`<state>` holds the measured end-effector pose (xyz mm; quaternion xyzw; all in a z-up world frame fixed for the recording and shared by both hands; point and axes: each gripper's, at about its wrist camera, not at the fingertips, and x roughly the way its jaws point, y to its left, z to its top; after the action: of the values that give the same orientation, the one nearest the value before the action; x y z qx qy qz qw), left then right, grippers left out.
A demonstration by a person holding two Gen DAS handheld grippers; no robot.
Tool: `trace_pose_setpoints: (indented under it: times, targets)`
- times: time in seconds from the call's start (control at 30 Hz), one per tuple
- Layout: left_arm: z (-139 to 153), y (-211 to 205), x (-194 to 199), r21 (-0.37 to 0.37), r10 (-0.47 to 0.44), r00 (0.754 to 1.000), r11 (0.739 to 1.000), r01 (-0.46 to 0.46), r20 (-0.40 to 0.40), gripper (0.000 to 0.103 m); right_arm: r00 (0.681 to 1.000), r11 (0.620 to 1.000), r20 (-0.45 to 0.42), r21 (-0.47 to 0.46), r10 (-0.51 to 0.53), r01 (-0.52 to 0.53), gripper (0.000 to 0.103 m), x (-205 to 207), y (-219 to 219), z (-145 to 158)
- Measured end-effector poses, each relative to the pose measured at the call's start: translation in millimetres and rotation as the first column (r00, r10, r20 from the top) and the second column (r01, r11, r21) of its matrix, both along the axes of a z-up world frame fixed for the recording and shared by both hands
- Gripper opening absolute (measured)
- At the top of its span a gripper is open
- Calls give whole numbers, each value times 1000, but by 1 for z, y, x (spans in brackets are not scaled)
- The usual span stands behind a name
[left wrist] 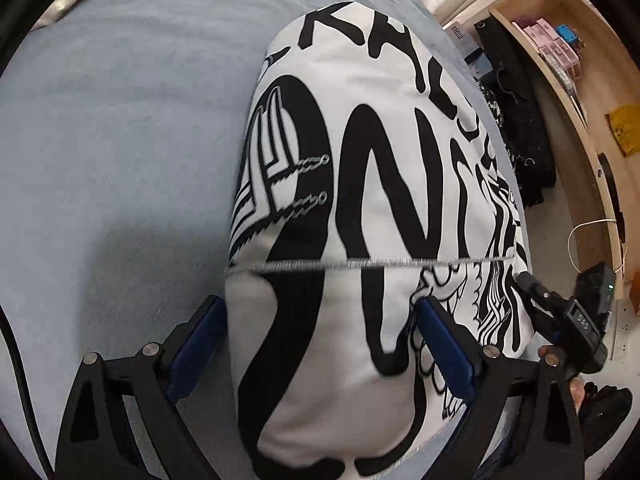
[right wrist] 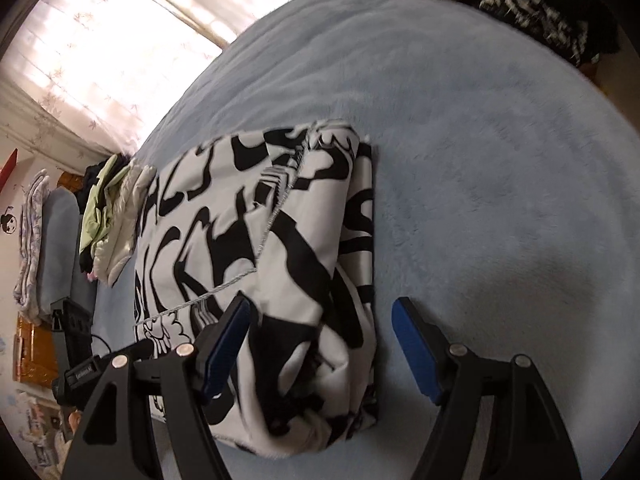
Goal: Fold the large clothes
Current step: 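Grasp the folded white hoodie's edge with both grippers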
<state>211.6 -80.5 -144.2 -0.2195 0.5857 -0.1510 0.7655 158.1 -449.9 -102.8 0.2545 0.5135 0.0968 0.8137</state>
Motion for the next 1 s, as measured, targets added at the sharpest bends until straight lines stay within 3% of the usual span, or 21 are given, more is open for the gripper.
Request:
trace_pose_setpoints:
  times: [0.17, 0.43, 0.6, 0.8, 1.0]
  targets:
    - [-9, -7, 11, -36, -17, 1000, 999, 17, 3, 101, 997, 994, -2, 82, 77, -76, 74, 17, 7, -16]
    - [-19, -17, 31, -78, -33, 999, 996, 32, -10, 103, 982, 968, 50, 169, 180, -186, 83, 46, 24, -32]
    - [-23, -21, 36, -64, -43, 999, 997, 43, 8, 103, 967, 954, 58, 161, 247, -253, 90, 54, 34, -36]
    - [-23, -30, 27, -45, -18, 995, 999, 22, 102, 103, 964, 951, 84, 161, 254, -264, 95, 53, 39, -38]
    - [-23, -30, 28, -42, -13, 995, 999, 17, 96, 103, 966, 954, 89, 158, 243, -255, 95, 54, 37, -38]
